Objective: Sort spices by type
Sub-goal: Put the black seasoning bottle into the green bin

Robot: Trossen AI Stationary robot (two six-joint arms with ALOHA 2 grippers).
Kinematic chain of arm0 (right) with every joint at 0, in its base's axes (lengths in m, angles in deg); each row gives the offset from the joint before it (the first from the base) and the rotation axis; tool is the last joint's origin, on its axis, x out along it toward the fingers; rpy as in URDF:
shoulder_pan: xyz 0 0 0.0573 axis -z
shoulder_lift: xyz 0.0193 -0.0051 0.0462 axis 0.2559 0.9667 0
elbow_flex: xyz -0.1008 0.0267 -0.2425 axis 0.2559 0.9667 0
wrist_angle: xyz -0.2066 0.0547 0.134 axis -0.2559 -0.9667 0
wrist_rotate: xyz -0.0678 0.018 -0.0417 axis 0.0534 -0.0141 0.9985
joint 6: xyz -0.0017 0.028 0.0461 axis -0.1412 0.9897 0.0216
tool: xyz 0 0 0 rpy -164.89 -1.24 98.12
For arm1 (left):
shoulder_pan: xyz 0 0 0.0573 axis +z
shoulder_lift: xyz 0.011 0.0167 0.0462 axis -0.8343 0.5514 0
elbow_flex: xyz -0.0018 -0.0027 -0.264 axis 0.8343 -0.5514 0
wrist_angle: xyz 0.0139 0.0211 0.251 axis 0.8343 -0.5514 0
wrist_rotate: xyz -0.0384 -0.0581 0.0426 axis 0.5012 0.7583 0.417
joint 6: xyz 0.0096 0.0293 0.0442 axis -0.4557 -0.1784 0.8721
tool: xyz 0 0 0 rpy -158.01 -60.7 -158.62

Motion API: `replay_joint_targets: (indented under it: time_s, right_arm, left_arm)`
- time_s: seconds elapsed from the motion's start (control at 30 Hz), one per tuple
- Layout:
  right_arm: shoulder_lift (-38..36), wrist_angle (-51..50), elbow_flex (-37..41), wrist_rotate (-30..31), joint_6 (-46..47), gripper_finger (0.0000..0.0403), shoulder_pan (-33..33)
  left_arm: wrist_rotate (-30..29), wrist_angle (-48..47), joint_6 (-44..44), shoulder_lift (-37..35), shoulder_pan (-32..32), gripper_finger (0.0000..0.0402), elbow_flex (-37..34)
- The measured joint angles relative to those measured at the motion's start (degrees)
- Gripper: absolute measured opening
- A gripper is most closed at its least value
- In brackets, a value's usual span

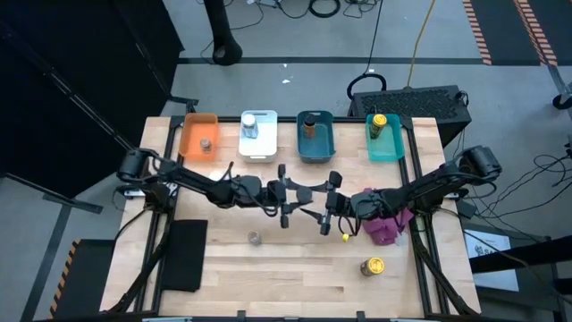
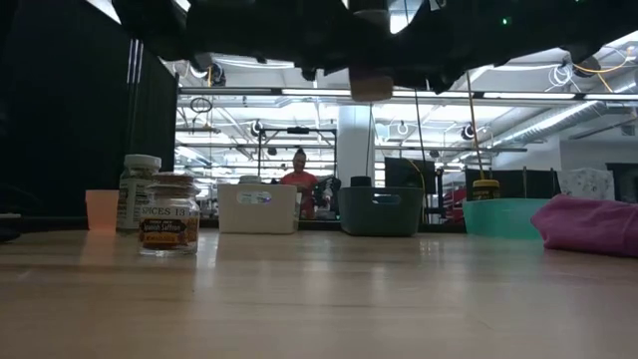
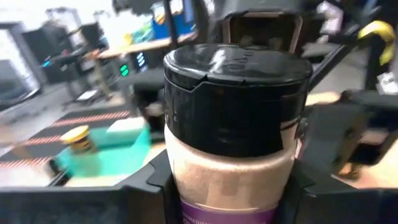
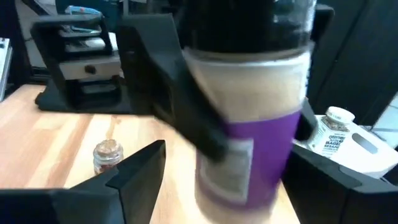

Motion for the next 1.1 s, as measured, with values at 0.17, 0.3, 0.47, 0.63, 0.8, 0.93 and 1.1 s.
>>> replay_joint_targets:
  time_s: [0.17,0.3,0.47,0.63,0.8,0.93,1.1]
  right_arm:
    - [-3.16,-9.34,-0.02,2.65,4.18,0.0282,-0.04]
    - [-6.38,-12.85,0.01,2.88,7.68,0.0281,-0.04]
    - [-7.58,-14.52,-2.26,2.86,7.15,0.0281,-0.69]
    - [-6.00,-22.24,-9.04,3.69,5.50,0.0281,-2.07]
    - [-2.41,-27.37,-15.77,5.77,2.29,0.0281,-3.06]
    - [1.08,-29.44,-20.29,5.78,0.49,0.0281,-3.02]
    - [4.14,-34.02,-25.06,7.04,1.51,0.0281,-2.37]
  left_arm:
    - [-11.00,-14.88,1.57,-6.22,-2.13,0.0169,0.00]
    - [-17.81,-27.15,0.43,-9.40,-3.93,0.0172,0.00]
    - [-18.01,-29.60,-2.98,-9.02,-4.91,0.0174,0.00]
    - [-17.77,-30.70,-4.66,-8.70,-5.06,0.0175,-0.04]
    - [-17.67,-29.58,-4.68,-8.72,-5.31,0.0175,-0.04]
    - [-17.51,-29.54,-4.68,-8.72,-5.32,0.0175,-0.04]
    - [-17.63,-29.24,-4.68,-8.72,-5.69,0.0176,-0.04]
